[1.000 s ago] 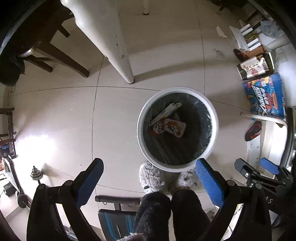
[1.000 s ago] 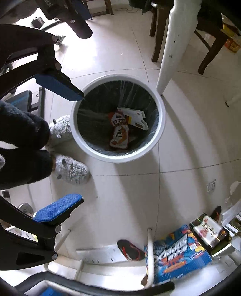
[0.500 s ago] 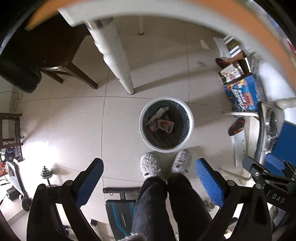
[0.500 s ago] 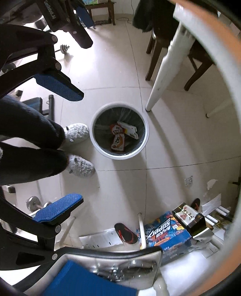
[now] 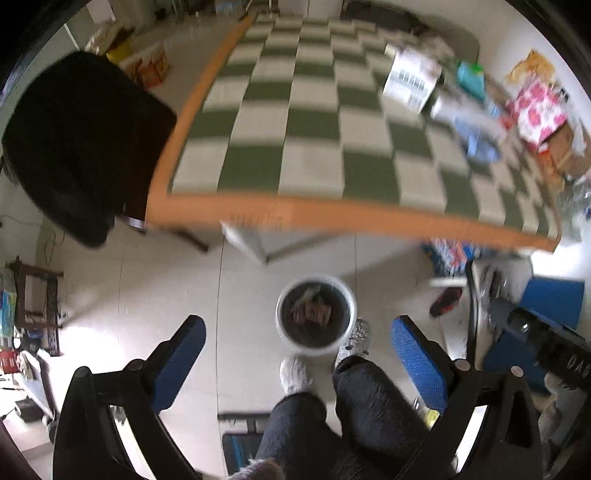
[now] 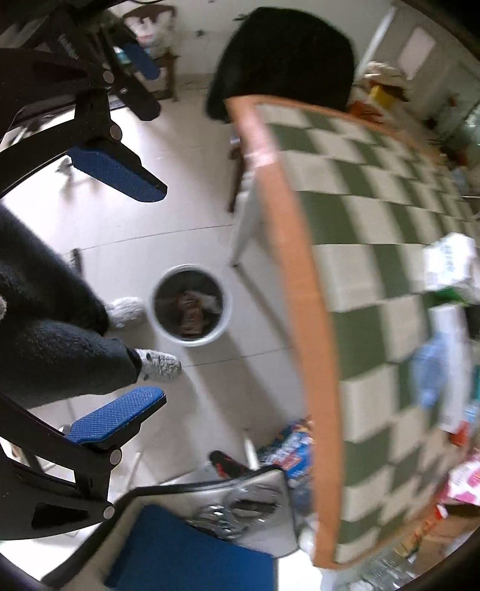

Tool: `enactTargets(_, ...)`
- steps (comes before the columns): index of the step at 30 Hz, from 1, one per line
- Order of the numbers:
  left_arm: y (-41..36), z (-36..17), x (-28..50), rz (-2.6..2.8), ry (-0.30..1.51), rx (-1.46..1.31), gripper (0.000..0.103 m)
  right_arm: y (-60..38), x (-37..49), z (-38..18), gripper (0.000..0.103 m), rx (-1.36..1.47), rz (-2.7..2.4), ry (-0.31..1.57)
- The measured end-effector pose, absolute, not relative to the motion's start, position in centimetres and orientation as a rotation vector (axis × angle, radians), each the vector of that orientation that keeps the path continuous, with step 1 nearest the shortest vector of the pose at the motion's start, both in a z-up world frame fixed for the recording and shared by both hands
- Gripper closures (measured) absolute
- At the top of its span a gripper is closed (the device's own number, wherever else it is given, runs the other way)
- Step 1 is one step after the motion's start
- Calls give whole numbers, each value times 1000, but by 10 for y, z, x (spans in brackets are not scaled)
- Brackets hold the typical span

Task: Collect trash
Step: 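Move both tools back up toward the table, then grasp the blue printed bag with right tool while left tool grasps empty white box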

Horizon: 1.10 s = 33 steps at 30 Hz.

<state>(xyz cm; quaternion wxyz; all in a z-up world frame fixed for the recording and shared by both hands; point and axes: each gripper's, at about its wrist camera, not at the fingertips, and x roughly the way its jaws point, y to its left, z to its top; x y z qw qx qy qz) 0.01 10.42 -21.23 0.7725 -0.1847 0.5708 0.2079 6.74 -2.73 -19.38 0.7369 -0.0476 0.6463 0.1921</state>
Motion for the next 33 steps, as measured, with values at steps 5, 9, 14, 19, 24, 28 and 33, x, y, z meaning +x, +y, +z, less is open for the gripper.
enactTargets(5,119,-189,74,472,1178,-370,0,-30,153,-153,2,-72,376,1356)
enactTargets(9,123,-191,145,510,1189,-301,0,-24,237,-161,2,-118,337,1364)
enactTargets(14,136,-208,210,568,1255,-245,0,-1,337,-209,2,-221,310,1423)
enactTargets(19,147,-235,251,595,1337,-238,0,27,390,-264,5,-308,312,1505)
enactTargets(24,147,-229,277,579,1341,-202,0,37,399,-278,53,-328,331,1511)
enactTargets(28,140,-212,306,508,1324,-159,0,21,403,-269,70,-294,303,1489)
enactTargets(33,130,-212,356,334,1360,-150,0,-20,422,-253,72,-174,222,1484)
